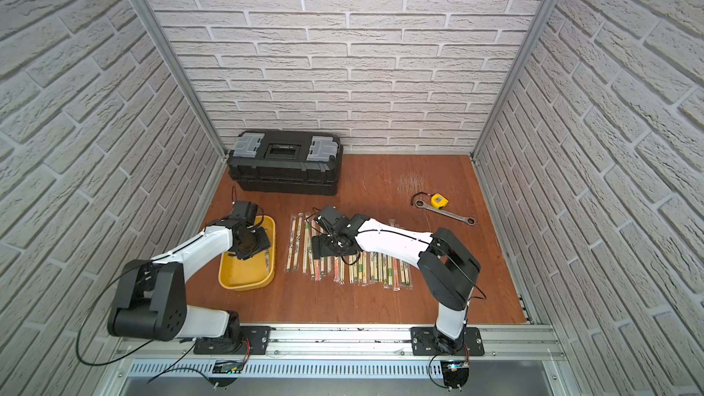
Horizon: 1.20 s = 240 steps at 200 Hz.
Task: Take the paired disposable chopsticks out of the storage box
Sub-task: Pick up the paired disposable chopsticks from the storage box.
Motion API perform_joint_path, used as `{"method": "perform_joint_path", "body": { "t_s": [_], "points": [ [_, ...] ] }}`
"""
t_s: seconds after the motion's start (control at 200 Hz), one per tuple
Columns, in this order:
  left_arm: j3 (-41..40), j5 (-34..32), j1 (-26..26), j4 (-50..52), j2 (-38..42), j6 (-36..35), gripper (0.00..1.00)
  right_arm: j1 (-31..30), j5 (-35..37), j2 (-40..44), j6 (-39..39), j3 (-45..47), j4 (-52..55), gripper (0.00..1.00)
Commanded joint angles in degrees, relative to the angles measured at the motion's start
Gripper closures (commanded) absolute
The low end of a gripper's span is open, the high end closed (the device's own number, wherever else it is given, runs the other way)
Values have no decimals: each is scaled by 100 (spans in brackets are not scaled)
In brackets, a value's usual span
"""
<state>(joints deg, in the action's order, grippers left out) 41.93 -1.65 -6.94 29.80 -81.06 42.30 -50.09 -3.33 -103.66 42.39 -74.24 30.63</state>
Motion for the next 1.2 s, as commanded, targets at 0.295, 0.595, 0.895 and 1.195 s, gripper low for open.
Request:
{"method": "perform_joint_path", "body": {
  "t_s": [0.295, 0.595, 0.895, 1.195],
  "points": [
    [213, -53, -60, 166, -503, 111, 70, -179, -72, -795, -100, -1044, 100, 7],
    [249, -45, -68, 216, -391, 37, 90, -282, -190, -1422, -73, -1682, 205, 7],
    [433, -246, -19, 617, 14, 50, 100, -376, -254, -1728, -47, -2035, 300, 8],
    [995, -465, 271, 1429, 909, -202, 100, -540, -347, -2092, -5, -2550, 434, 8]
  ]
}}
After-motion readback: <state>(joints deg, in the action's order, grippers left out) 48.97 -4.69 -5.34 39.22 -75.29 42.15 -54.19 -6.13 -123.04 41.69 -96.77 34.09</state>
